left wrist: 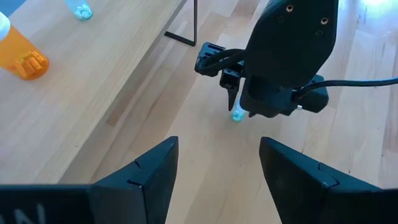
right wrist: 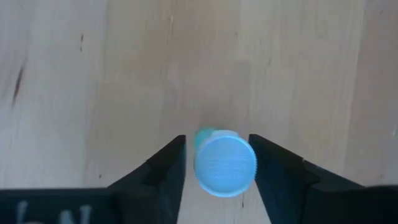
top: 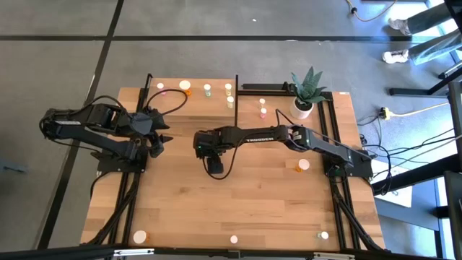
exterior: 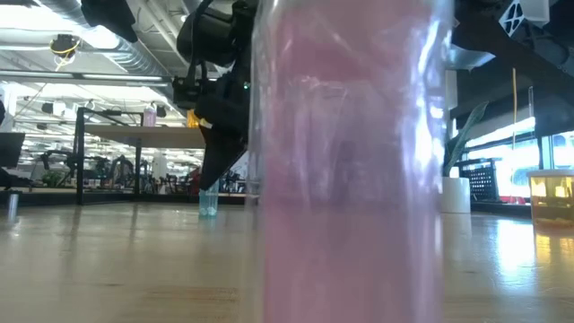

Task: Pick and place medicine bottles onto shelf by color
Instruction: Put the left blue pill bottle on the shelf aligned with the other blue pill bottle

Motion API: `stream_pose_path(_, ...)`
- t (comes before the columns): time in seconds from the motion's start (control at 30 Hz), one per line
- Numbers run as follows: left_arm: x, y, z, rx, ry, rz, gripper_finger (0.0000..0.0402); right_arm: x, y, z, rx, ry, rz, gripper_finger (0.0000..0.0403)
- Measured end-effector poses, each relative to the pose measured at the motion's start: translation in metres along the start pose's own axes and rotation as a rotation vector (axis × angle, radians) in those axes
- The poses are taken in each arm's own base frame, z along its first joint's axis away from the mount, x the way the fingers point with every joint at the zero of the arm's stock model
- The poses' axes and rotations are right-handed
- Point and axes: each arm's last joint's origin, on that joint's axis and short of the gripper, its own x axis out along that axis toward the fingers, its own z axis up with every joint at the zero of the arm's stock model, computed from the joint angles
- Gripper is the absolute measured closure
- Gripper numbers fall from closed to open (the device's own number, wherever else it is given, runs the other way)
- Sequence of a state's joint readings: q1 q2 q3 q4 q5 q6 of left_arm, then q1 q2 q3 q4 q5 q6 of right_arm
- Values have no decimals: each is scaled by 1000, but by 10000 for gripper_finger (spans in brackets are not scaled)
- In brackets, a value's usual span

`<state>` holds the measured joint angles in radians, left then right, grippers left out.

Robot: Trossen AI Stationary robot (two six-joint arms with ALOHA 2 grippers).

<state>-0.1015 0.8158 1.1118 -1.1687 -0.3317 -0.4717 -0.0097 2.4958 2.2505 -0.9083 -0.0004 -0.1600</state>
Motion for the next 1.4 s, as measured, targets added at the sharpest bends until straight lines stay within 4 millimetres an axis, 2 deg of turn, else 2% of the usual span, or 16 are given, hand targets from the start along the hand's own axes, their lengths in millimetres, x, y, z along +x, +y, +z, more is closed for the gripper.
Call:
stream_pose_path(0.3,0,0,0,0,0,0,184,0,5,1,-7,-1,5,291)
stream_pose_path(0.5,0,0,0,0,0,0,184,-12,4,9,61,-37,27,285)
stream_pose_path(0.73,0,0,0,0,1,0,184,-41,2,17,160,-74,56,287)
stream_pose_path(1.07,0,0,0,1,2,1,184,-98,-16,21,352,-168,85,287)
stream_pose_path(1.4,1,0,1,-21,-2,0,184,-151,-32,23,383,-310,-63,287)
